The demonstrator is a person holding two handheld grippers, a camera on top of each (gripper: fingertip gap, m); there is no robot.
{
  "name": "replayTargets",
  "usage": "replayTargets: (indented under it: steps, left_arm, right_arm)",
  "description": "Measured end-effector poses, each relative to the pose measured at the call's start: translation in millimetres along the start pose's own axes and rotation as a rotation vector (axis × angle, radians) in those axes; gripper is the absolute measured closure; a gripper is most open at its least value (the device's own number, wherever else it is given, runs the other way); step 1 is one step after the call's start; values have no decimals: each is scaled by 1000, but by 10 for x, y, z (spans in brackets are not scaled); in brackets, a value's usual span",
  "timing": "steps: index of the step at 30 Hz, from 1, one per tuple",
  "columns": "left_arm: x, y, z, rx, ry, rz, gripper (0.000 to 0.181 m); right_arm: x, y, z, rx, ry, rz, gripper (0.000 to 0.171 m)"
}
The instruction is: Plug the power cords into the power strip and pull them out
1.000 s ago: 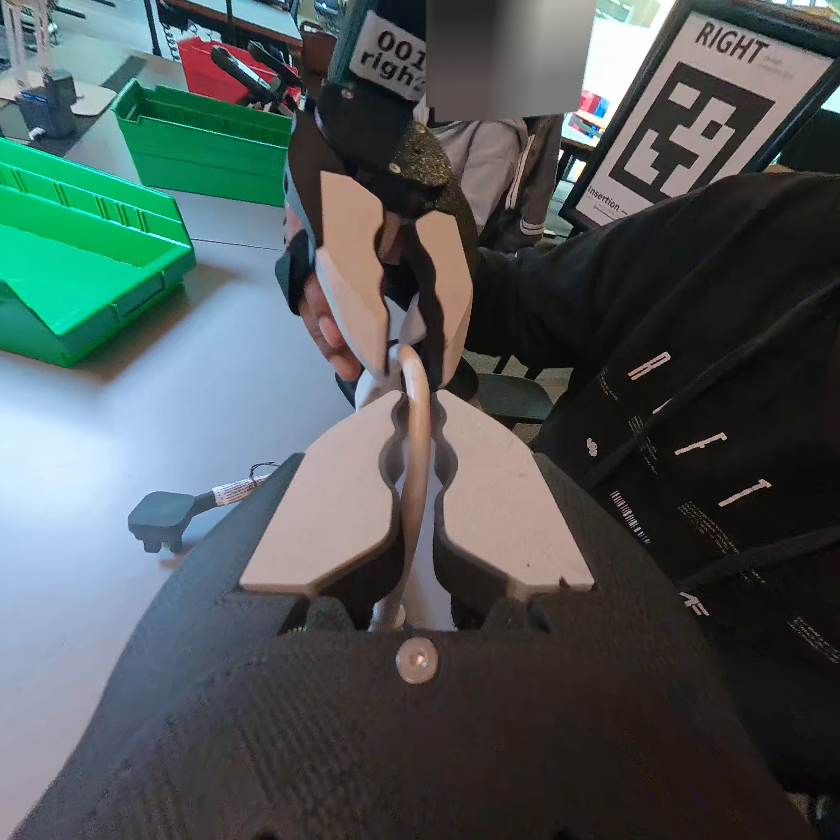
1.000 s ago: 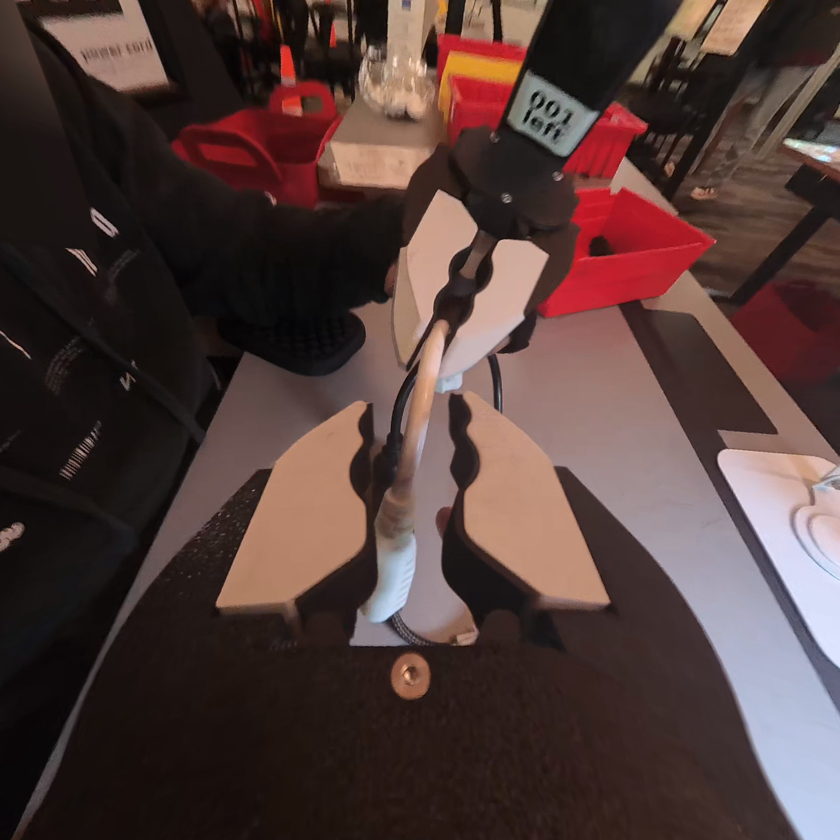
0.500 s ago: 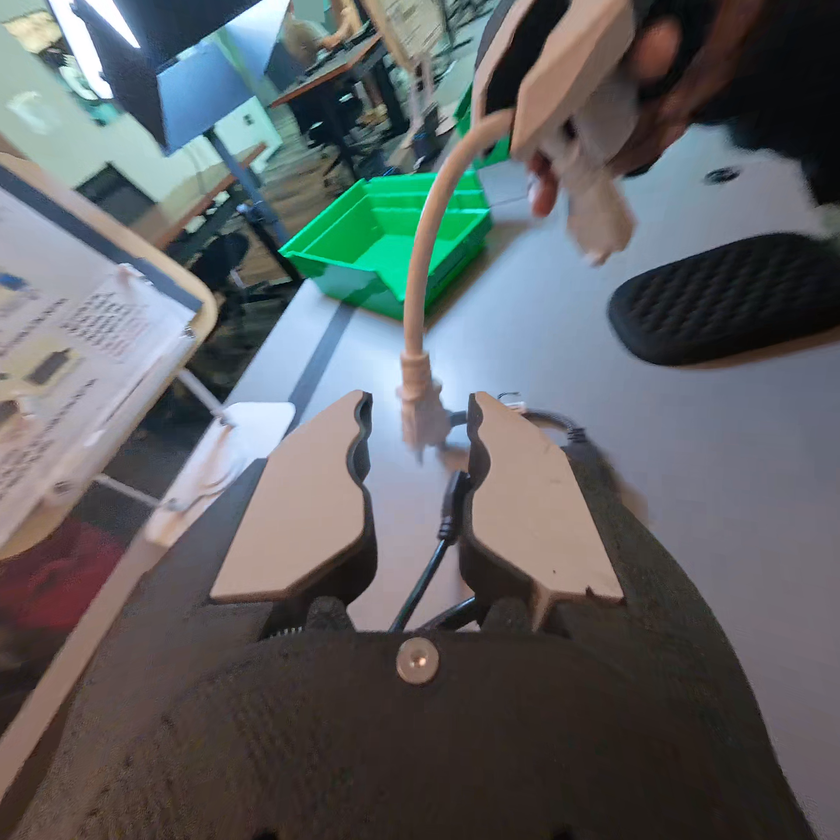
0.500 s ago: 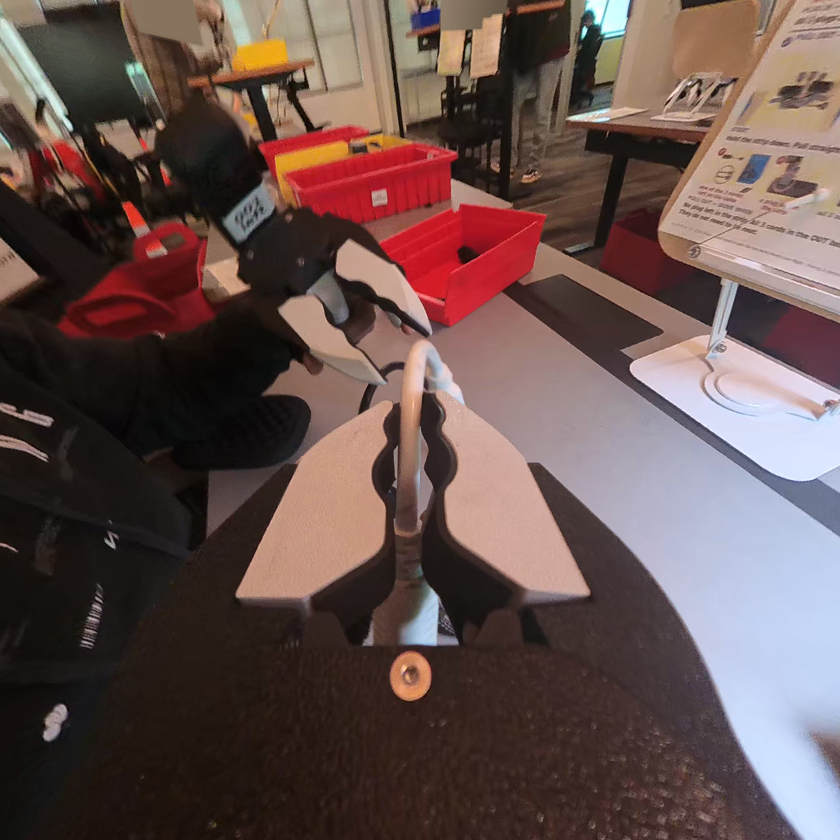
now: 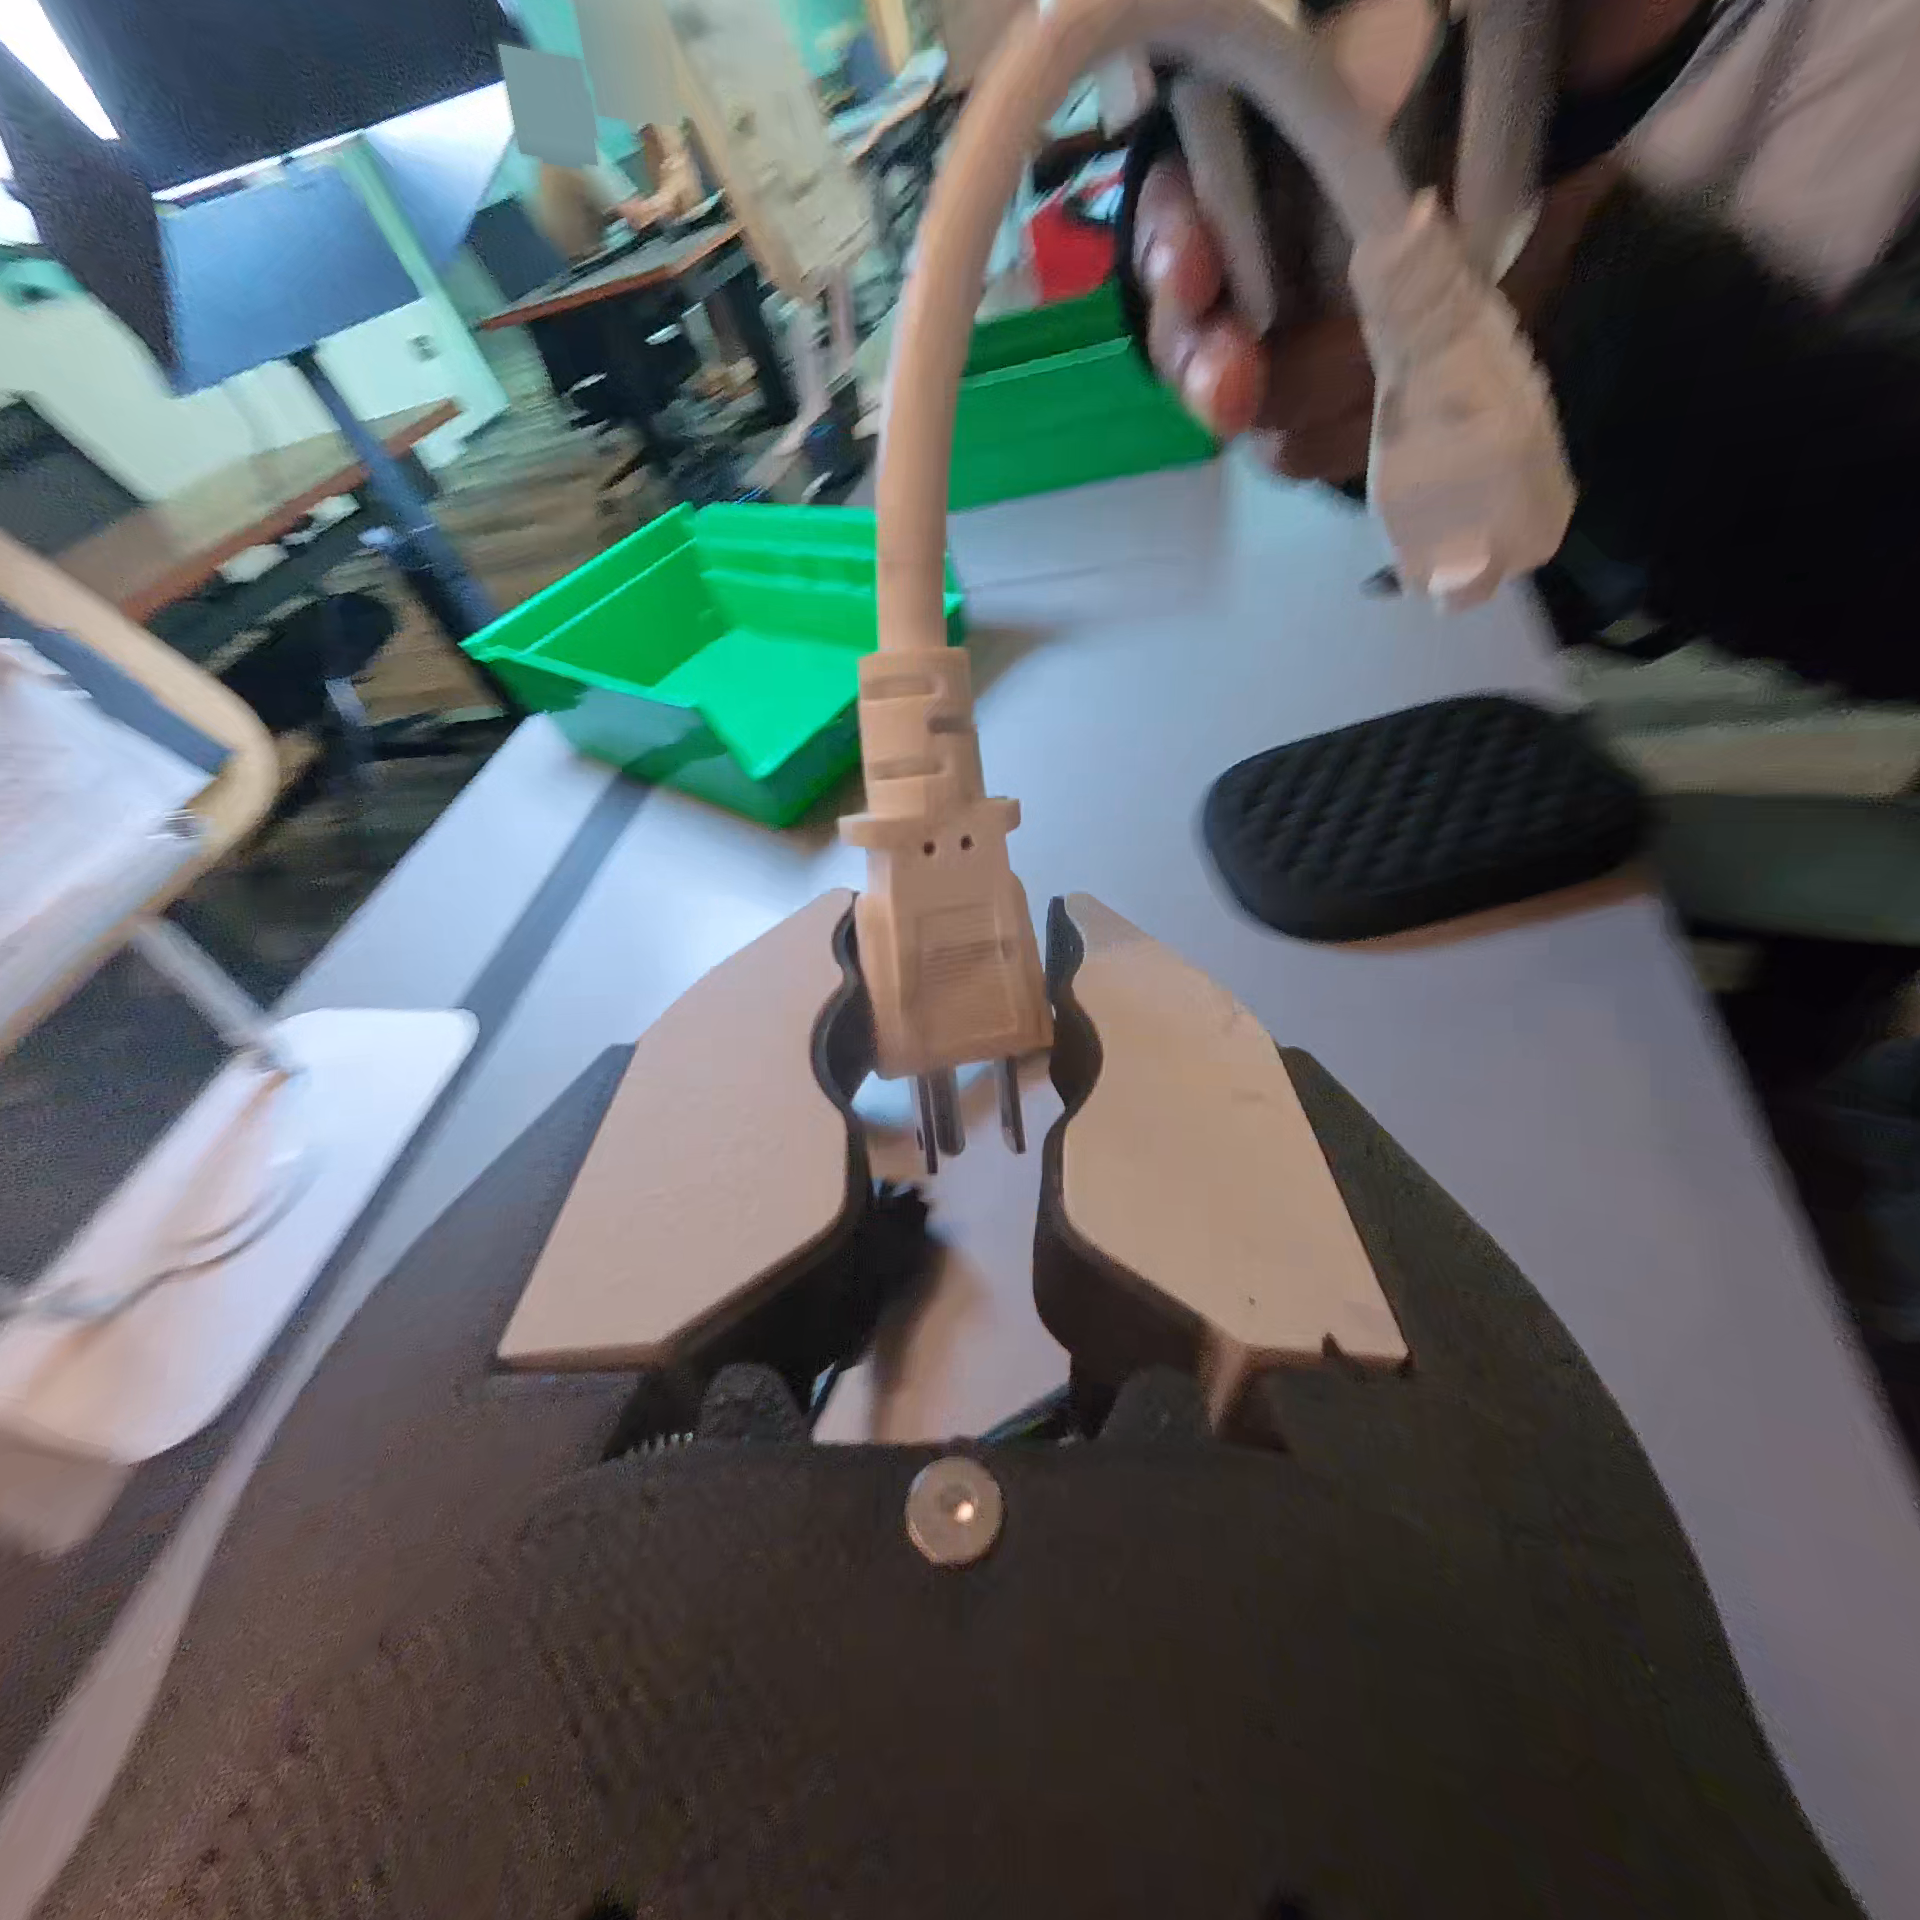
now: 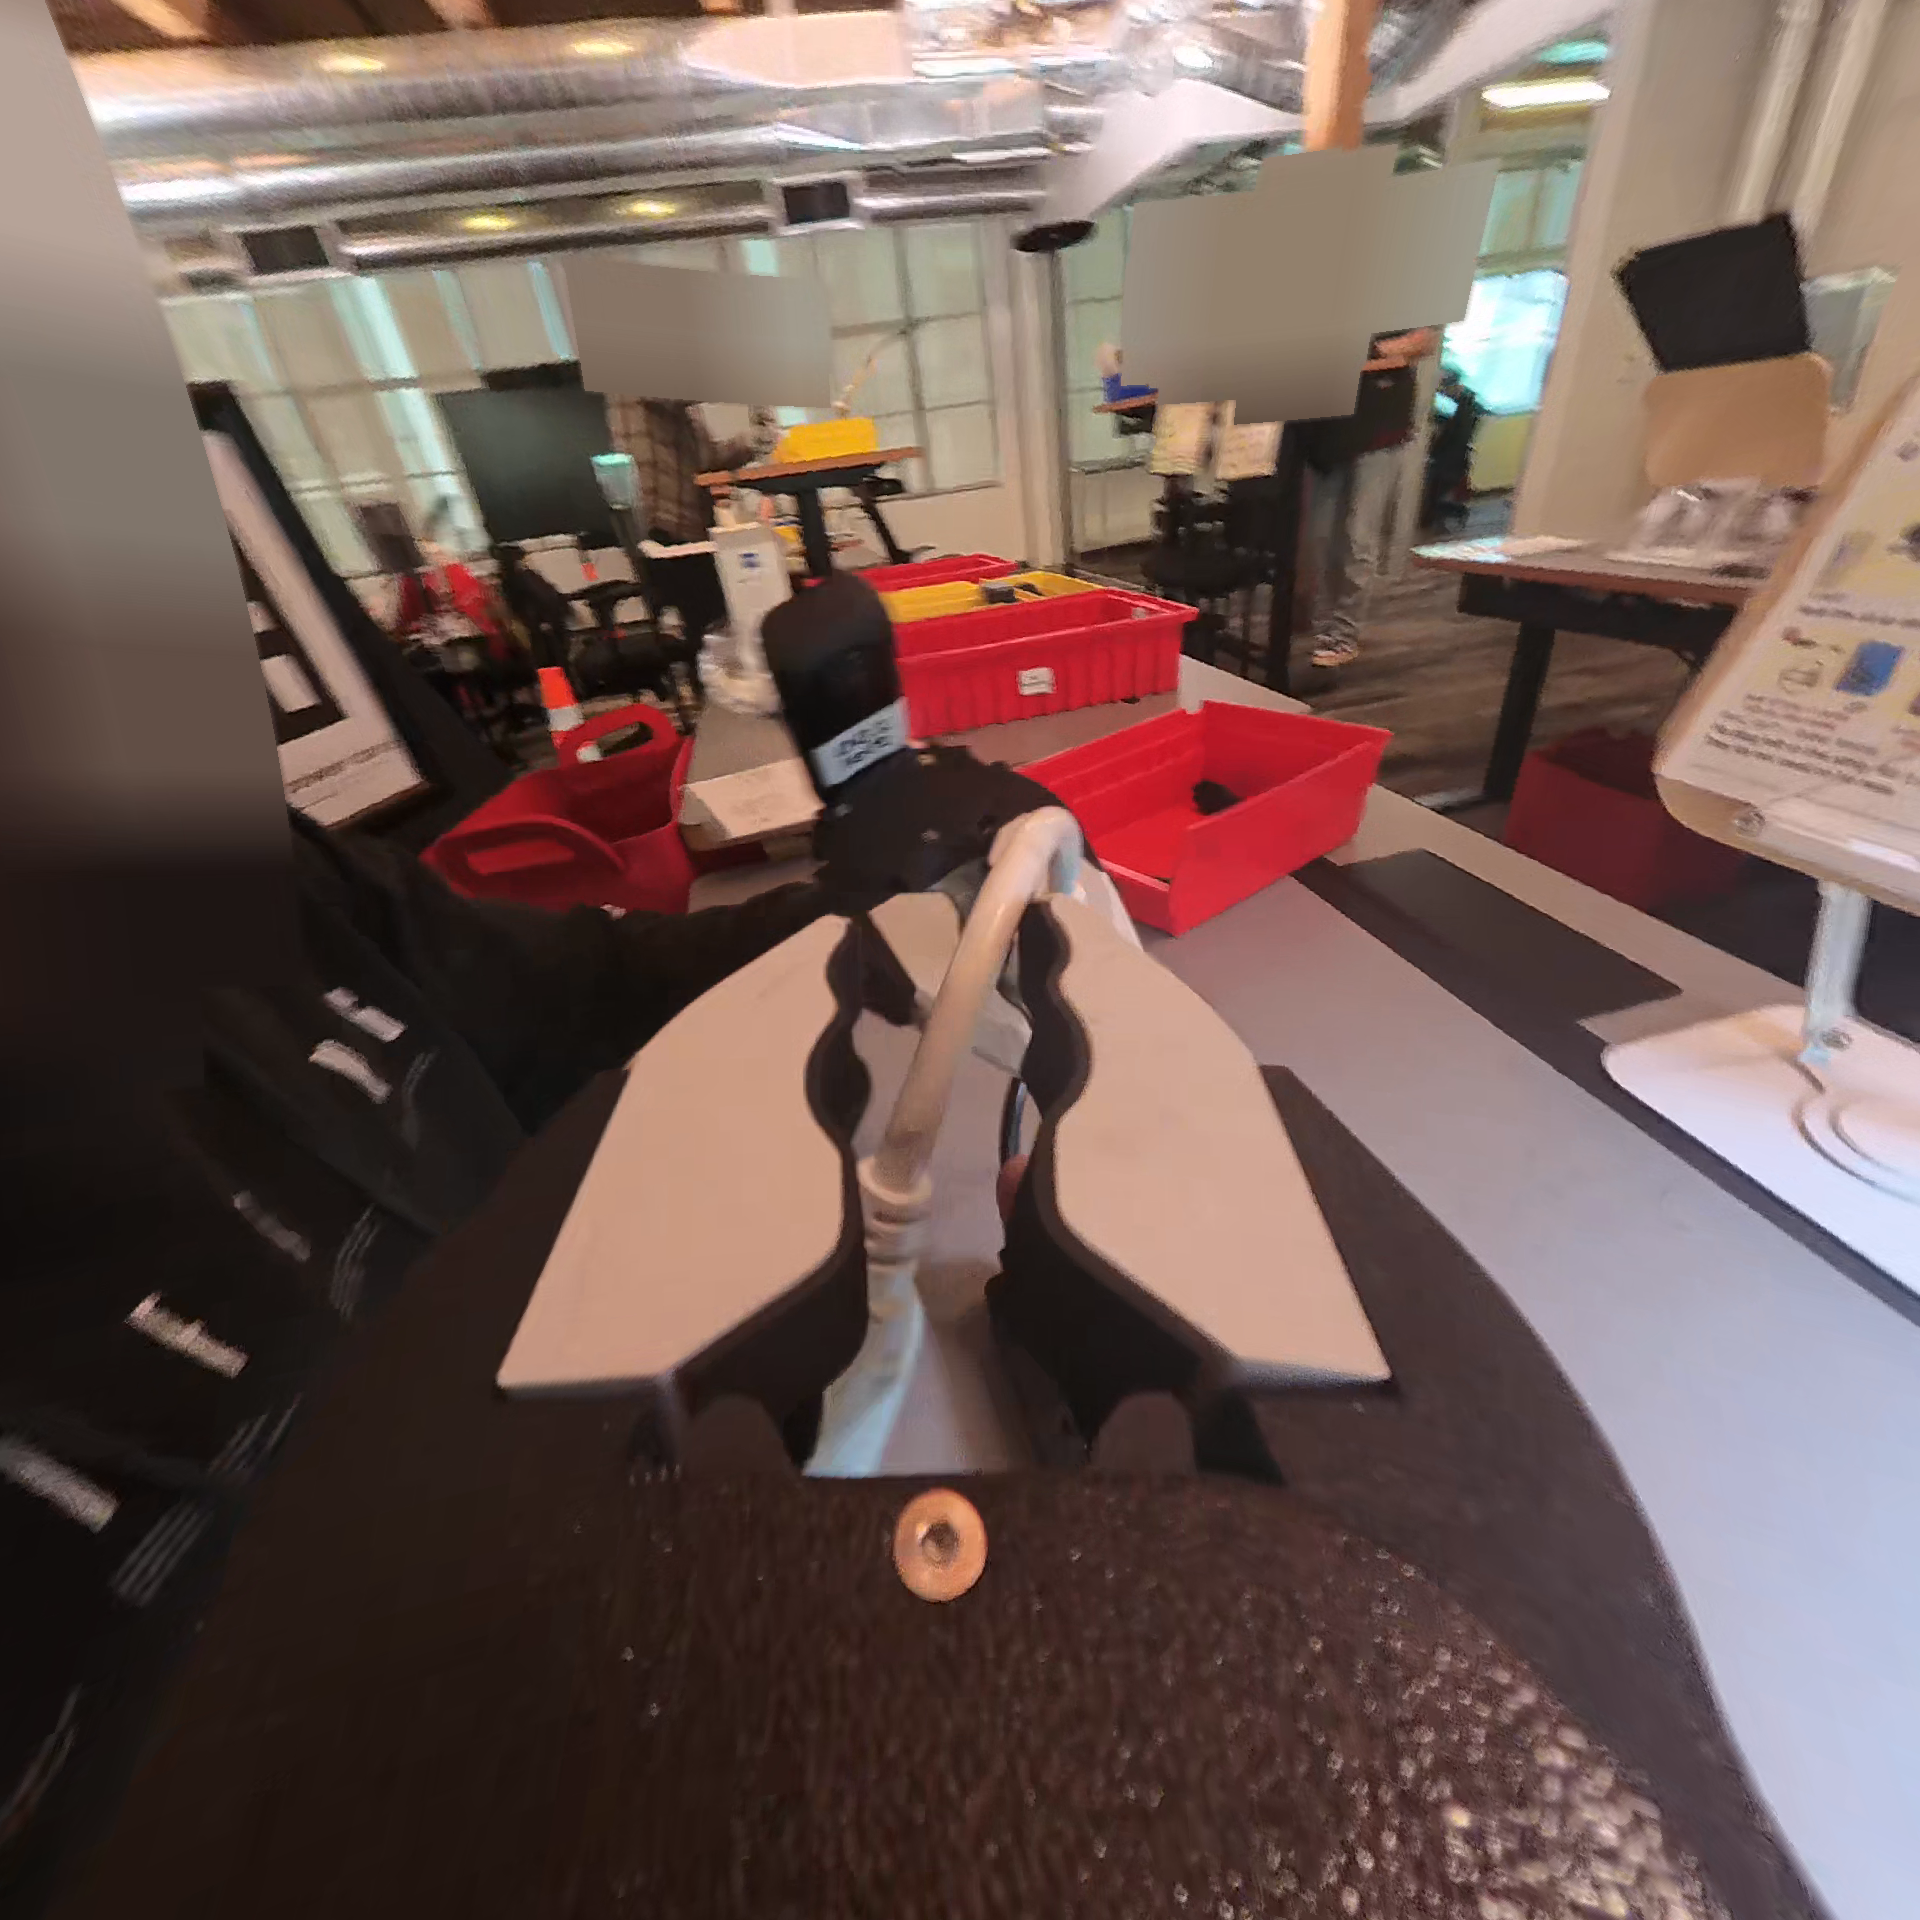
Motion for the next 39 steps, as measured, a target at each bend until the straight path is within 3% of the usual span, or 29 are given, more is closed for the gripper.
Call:
replayTargets:
  steps: [2, 6, 8, 10, 11, 15, 19, 22, 25, 35, 39]
  left_arm:
    - [38, 68, -44, 66, 79, 124, 150]
    - [85, 99, -67, 146, 167, 279, 150]
    - [124, 71, -55, 141, 158, 307, 150]
    - [165, 58, -69, 156, 162, 338, 151]
    - [177, 57, -83, 166, 167, 349, 151]
    - [186, 67, -152, 242, 223, 411, 151]
    - [151, 25, -110, 278, 288, 450, 151]
    - [115, 11, -40, 260, 306, 452, 151]
    - [71, 35, -20, 252, 312, 433, 150]
    - [42, 70, 120, 29, 97, 245, 154]
    - [62, 27, 189, -19, 99, 280, 154]
  right_arm:
    - [-46, 138, 13, 42, 54, -126, 133]
    - [78, 482, 123, 288, 2, -326, 147]
    - [405, 520, 359, 303, -108, -211, 154]
    - [680, 456, 742, 208, -126, -38, 160]
    - [742, 386, 928, 148, -120, 16, 155]
    - [542, -93, 1321, -2, -40, -9, 146]
    - [200, -468, 1003, 125, 48, -144, 145]
    - [176, -590, 745, 180, 97, -128, 147]
    - [201, -674, 708, 131, 135, -143, 156]
    - [279, -703, 710, -44, 165, -125, 156]
    - [286, -709, 765, -92, 160, -135, 155]
Point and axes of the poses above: each gripper's, where its closed fingertips meet, y back along the fingers, z out of its underside, x = y × z across the jaws, the point moved 7 cm from there along y, back along the fingers, and after that the axes turned 2 degrees about -x, right-handed, at the moved point
